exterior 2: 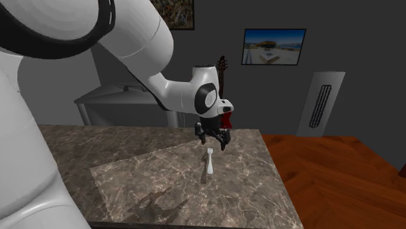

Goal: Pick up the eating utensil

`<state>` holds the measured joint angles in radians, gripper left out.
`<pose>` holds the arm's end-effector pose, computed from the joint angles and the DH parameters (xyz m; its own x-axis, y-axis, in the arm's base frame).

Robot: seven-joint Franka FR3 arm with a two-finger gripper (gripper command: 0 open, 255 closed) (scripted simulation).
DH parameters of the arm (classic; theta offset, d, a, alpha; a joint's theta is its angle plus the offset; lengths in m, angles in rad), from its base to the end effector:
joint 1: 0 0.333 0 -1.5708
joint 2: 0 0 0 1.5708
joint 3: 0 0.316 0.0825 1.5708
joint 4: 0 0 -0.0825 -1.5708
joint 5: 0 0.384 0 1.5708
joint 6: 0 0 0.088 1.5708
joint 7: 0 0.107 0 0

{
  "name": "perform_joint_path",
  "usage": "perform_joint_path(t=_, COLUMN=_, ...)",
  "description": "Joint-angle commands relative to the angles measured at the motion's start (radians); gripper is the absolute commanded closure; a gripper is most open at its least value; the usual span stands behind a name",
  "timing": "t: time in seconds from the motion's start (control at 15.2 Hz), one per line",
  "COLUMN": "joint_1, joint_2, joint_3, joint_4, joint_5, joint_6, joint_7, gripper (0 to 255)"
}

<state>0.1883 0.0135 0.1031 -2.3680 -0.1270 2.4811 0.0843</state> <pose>0.4877 0.1468 0.3287 0.9481 0.3011 0.1022 0.2941 -0.9526 0.0776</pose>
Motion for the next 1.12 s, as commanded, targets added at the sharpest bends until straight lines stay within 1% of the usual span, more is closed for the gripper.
perform_joint_path(t=0.0, joint_1=0.013, joint_2=0.078, joint_3=0.012, joint_4=0.045, joint_5=-0.027, joint_6=0.036, joint_7=0.012, gripper=0)
perform_joint_path(t=0.4, joint_1=0.064, joint_2=0.292, joint_3=0.019, joint_4=0.171, joint_5=-0.121, joint_6=0.129, joint_7=0.045, gripper=0)
perform_joint_path(t=0.92, joint_1=0.083, joint_2=0.386, joint_3=-0.006, joint_4=0.181, joint_5=-0.165, joint_6=0.213, joint_7=0.082, gripper=0)
perform_joint_path(t=1.06, joint_1=0.083, joint_2=0.386, joint_3=-0.006, joint_4=0.180, joint_5=-0.165, joint_6=0.213, joint_7=0.082, gripper=0)
